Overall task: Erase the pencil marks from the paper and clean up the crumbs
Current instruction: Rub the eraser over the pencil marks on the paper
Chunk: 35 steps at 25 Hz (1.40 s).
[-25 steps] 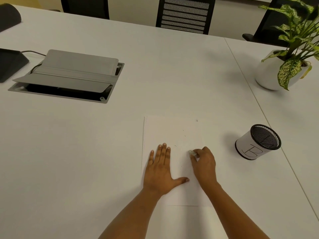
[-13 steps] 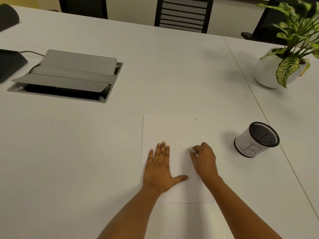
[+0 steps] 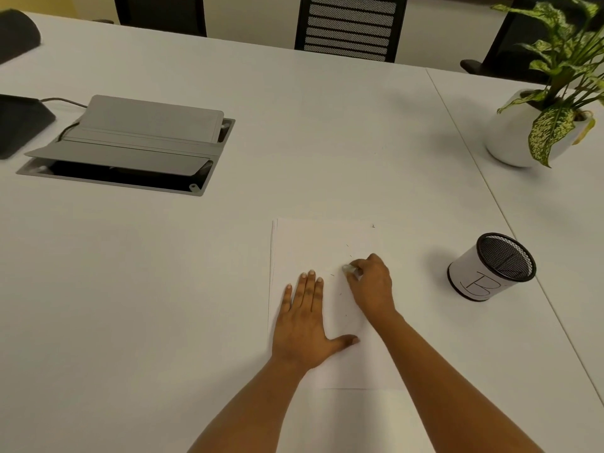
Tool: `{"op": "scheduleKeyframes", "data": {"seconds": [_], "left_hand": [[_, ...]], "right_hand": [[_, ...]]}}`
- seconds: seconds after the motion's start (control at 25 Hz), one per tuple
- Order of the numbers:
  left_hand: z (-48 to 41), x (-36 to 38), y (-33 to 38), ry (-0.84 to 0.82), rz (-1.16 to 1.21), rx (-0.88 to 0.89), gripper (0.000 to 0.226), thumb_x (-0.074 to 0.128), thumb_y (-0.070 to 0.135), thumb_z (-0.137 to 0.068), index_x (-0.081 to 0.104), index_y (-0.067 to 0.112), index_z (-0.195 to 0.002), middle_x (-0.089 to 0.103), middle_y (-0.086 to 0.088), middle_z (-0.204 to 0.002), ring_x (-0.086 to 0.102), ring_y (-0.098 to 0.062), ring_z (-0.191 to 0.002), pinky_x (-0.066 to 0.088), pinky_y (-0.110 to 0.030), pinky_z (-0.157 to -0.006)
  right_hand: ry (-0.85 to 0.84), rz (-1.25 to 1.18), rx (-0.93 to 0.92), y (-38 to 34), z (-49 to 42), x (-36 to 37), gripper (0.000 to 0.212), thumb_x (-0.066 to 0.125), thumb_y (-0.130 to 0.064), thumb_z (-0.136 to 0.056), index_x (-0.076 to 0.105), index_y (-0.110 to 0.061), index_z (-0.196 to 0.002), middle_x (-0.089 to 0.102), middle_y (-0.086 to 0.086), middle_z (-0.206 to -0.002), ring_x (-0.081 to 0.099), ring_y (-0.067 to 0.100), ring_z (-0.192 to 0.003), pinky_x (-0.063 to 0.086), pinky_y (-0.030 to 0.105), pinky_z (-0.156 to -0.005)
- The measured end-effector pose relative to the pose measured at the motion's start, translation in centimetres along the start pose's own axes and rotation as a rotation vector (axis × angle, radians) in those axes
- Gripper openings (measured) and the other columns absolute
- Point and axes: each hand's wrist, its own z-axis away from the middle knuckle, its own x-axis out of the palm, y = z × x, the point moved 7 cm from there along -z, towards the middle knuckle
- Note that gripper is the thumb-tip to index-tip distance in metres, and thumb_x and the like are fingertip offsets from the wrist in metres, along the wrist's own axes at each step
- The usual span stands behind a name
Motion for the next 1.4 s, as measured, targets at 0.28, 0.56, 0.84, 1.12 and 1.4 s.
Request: {"op": "scheduleKeyframes", "data": {"seconds": [0.28, 0.56, 0.84, 1.12, 1.4], "left_hand": [[0.1, -0.2, -0.1, -0.003, 0.006, -0.014, 0.114, 0.016, 0.090, -0.067, 0.041, 0.003, -0.136, 0.039, -0.014, -0.144, 0.036, -0.027, -0.133, 0.016, -0.043, -0.105], [-0.8, -0.5, -0.2, -0.006, -0.006, 0.006, 0.118, 0.008, 0.091, -0.066, 0.032, 0.002, -0.140, 0.030, -0.014, -0.149, 0.025, -0.025, -0.138, 0.009, -0.042, -0.109], [-0.9, -0.6, 0.0, -0.182, -0.038, 0.197, 0.129, 0.019, 0.098, -0.046, -0.019, 0.024, -0.143, -0.031, -0.003, -0.149, -0.034, -0.018, -0.134, -0.020, -0.046, -0.111], [-1.2, -0.3, -0.2, -0.250, -0.051, 0.215, 0.123, 0.048, 0.085, -0.059, -0.016, 0.023, -0.145, -0.027, 0.000, -0.151, -0.030, -0.018, -0.137, -0.018, -0.048, -0.111], [-1.2, -0.4, -0.2, -0.261, -0.030, 0.219, 0.127, 0.049, 0.087, -0.056, -0.017, 0.024, -0.145, -0.029, 0.001, -0.150, -0.032, -0.017, -0.135, -0.022, -0.046, -0.109]], "right_hand": [[-0.129, 0.004, -0.011, 0.7, 2.1, 0.6, 0.028, 0.055, -0.022, -0.088, 0.060, -0.004, -0.109, 0.056, 0.015, -0.100, 0.049, 0.017, -0.085, 0.035, 0.021, -0.075], [-0.041, -0.025, 0.131, 4.9, 5.0, -2.9, 0.021, 0.059, -0.026, -0.085, 0.066, -0.012, -0.099, 0.053, 0.002, -0.082, 0.050, 0.014, -0.071, 0.034, 0.016, -0.058], [0.042, 0.019, 0.104, 3.9, 4.6, -2.4, 0.021, 0.054, -0.017, -0.088, 0.063, -0.007, -0.104, 0.046, 0.003, -0.086, 0.046, 0.014, -0.073, 0.034, 0.021, -0.066], [-0.031, -0.041, -0.128, 0.1, 8.3, -0.1, 0.015, 0.052, -0.012, -0.089, 0.064, -0.004, -0.088, 0.040, -0.007, -0.073, 0.048, 0.010, -0.066, 0.035, 0.008, -0.057], [-0.051, 0.099, -0.198, 0.4, 6.0, -1.0, 0.018, 0.054, -0.012, -0.088, 0.064, 0.002, -0.088, 0.044, 0.003, -0.076, 0.051, 0.022, -0.072, 0.037, 0.021, -0.063]]}}
